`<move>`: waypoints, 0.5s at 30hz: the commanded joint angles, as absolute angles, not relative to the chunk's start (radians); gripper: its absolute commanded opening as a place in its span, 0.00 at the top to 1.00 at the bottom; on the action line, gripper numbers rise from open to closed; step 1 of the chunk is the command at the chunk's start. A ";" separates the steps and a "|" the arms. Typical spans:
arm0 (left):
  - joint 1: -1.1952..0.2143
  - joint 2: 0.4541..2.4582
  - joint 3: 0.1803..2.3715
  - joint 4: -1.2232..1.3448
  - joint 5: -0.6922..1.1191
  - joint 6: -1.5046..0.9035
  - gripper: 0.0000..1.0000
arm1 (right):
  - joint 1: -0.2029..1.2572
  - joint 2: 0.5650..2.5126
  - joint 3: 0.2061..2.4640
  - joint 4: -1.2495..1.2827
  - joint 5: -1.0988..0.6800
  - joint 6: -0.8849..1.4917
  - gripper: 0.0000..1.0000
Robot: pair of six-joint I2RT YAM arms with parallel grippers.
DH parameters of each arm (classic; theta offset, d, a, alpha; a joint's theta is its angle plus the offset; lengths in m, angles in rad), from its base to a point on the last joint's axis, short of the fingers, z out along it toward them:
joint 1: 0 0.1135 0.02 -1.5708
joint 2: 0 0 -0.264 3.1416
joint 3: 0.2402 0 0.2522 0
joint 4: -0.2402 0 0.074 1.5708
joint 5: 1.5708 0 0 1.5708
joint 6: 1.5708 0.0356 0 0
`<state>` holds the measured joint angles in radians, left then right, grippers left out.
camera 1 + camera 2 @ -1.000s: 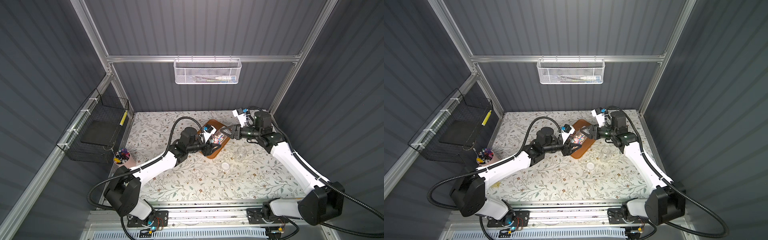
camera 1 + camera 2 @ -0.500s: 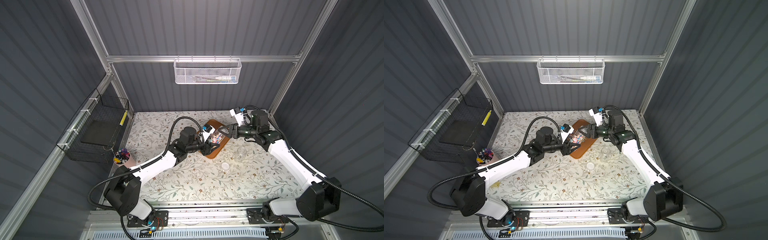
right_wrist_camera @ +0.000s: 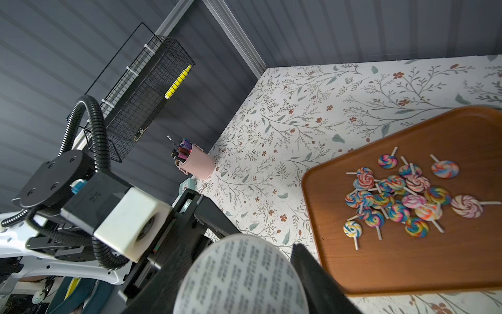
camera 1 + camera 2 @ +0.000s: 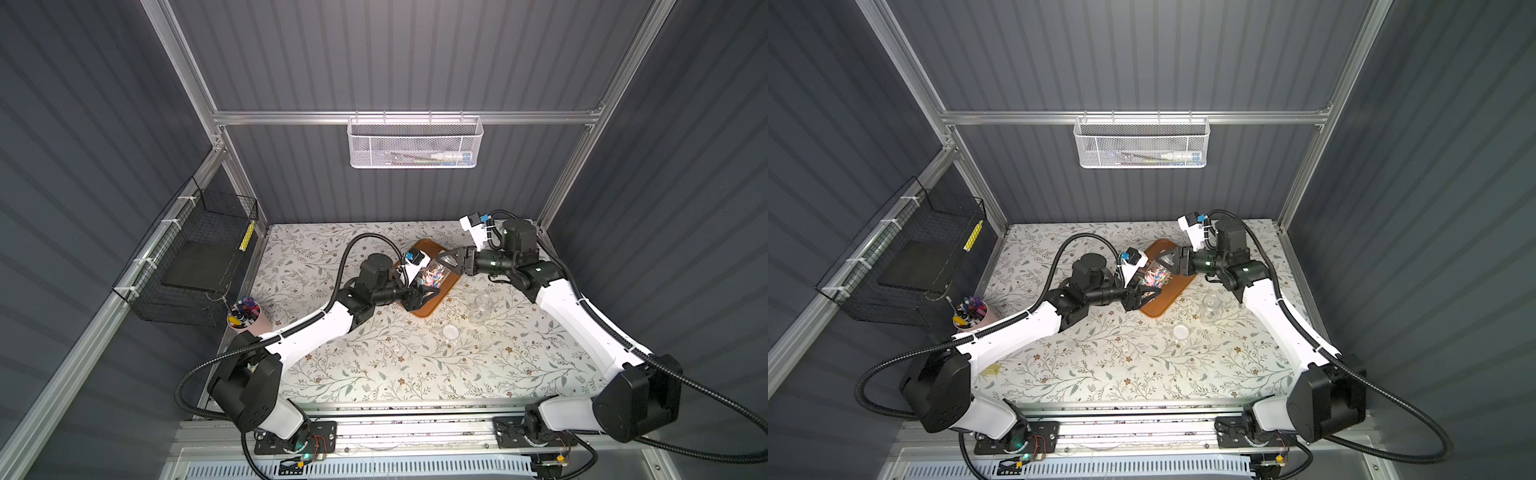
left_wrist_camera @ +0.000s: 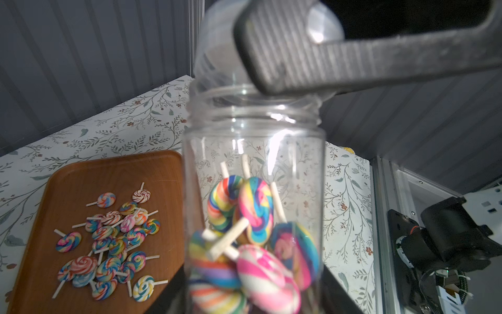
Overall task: Pour the candies out of the jar
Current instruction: Unscrew the lid from the jar.
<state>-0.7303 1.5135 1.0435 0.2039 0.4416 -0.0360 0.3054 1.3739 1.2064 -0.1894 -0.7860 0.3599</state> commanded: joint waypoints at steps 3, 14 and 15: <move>-0.733 1.520 1.040 0.173 0.443 -0.019 1.00 | 0.296 1.368 1.238 -0.133 -0.858 0.382 0.39; -0.733 1.512 1.030 0.176 0.432 -0.016 1.00 | 0.265 1.368 1.228 -0.150 -0.833 0.378 0.40; -0.732 1.510 1.028 0.176 0.430 -0.016 1.00 | 0.265 1.368 1.229 -0.161 -0.818 0.369 0.40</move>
<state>-0.7307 1.5146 1.0351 0.1677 0.4370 -0.0330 0.2707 1.3739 1.2076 -0.1589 -0.8249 0.3813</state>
